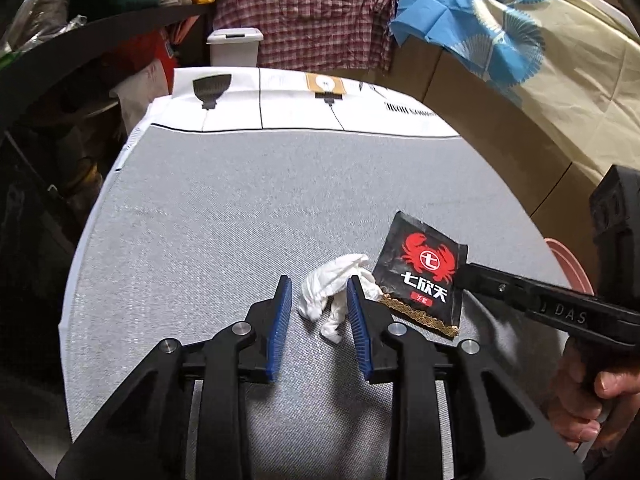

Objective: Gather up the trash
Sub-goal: 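Grasp the white tissue with the left tool while the right tool grasps the red snack packet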

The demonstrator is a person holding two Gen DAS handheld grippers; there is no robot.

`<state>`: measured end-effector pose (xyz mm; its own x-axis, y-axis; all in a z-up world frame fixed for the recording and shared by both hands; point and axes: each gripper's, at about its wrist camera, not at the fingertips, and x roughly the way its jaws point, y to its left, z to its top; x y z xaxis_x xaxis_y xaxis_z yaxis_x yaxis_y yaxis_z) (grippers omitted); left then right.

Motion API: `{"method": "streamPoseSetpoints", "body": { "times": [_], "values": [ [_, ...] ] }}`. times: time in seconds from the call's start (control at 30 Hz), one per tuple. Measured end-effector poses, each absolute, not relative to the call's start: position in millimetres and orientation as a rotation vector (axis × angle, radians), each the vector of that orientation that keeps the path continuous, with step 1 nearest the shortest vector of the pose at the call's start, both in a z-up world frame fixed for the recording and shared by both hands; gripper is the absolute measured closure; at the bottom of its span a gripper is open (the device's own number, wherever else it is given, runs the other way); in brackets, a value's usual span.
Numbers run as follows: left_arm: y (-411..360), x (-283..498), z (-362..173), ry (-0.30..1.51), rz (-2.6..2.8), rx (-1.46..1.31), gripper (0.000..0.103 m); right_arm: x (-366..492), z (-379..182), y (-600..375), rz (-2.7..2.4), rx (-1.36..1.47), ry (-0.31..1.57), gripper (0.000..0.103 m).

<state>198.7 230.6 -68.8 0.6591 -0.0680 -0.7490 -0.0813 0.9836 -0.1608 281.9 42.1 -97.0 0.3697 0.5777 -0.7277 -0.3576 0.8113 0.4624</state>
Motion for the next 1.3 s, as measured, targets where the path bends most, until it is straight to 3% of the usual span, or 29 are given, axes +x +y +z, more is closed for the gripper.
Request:
{"method": "streamPoseSetpoints", "body": {
  "times": [0.07,0.13,0.23,1.03,1.3],
  "values": [
    [226.9,200.1,-70.2,0.864,0.006,-0.171,0.076,282.8,-96.8,41.1,0.612,0.237,1.025,0.097],
    [222.8,199.6,-68.9,0.867,0.007,-0.147,0.089,283.1,-95.5,40.1,0.607,0.233,1.013,0.103],
    [221.9,198.4,-66.6,0.865,0.014,-0.135,0.098,282.6,-89.3,36.1,0.601,0.224,0.984,0.103],
    [182.0,160.1,-22.3,0.741,0.057,-0.153,0.100,239.2,-18.3,-16.0,0.540,0.107,0.783,0.103],
    [177.1,133.0,-8.3,0.712,0.064,-0.213,0.100,225.7,-22.3,-39.0,0.520,0.099,0.843,0.099]
  ]
}}
